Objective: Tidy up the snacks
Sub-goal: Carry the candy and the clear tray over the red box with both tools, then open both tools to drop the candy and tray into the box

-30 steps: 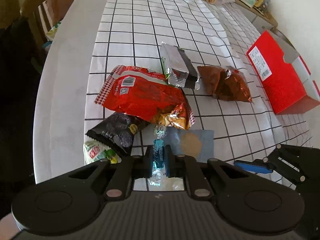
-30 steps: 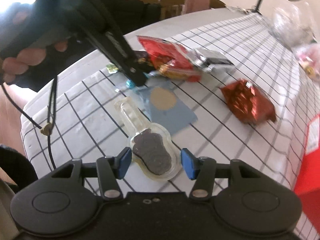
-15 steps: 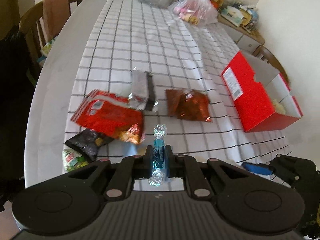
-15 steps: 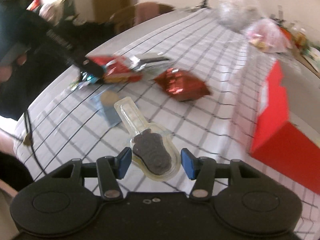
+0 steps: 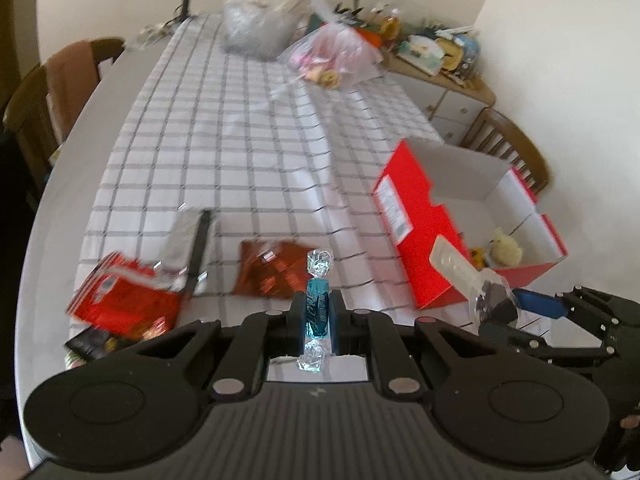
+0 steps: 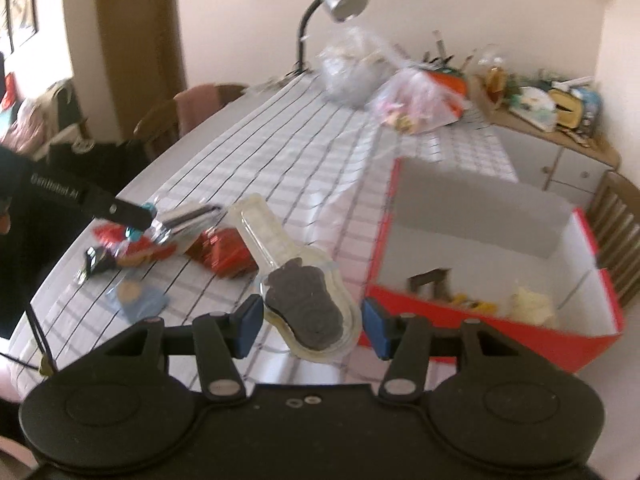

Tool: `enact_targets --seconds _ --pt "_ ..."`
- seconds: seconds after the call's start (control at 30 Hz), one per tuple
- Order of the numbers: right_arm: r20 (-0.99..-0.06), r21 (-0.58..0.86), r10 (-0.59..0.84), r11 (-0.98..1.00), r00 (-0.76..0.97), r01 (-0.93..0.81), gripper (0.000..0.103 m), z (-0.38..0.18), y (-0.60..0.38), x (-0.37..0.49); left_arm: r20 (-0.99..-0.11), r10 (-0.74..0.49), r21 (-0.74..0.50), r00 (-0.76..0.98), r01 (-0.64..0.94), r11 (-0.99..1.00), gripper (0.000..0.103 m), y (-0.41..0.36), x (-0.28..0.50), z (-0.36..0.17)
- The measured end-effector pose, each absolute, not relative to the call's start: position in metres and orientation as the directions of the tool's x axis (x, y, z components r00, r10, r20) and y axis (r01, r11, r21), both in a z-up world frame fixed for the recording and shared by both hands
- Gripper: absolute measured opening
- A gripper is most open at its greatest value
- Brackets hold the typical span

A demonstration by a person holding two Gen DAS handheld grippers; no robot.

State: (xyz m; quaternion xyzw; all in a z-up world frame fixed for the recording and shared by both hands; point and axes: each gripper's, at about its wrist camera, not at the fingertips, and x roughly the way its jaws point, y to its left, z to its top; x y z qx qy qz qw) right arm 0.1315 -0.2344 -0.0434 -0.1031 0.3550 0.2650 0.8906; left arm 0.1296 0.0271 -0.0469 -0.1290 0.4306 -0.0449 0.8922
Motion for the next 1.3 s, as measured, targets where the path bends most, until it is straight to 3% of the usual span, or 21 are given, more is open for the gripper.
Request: enact_targets --seconds 0.67,1.3 --pt "-0.651 0.022 0.291 0.931 0.701 -0.366 0.053 -0.014 -0.352 0.219 -0.731 -0.211 -0.194 0.649 0.098 0.976 0.011 -0.120 0.218 -0.018" --pt "-0.774 0.002 0.220 0.938 0.594 -0.346 0.053 -0.068 -0.388 0.299 -0.844 -0.128 -0.113 0.521 0.061 0.992 0.011 -0.200 0.306 -0.070"
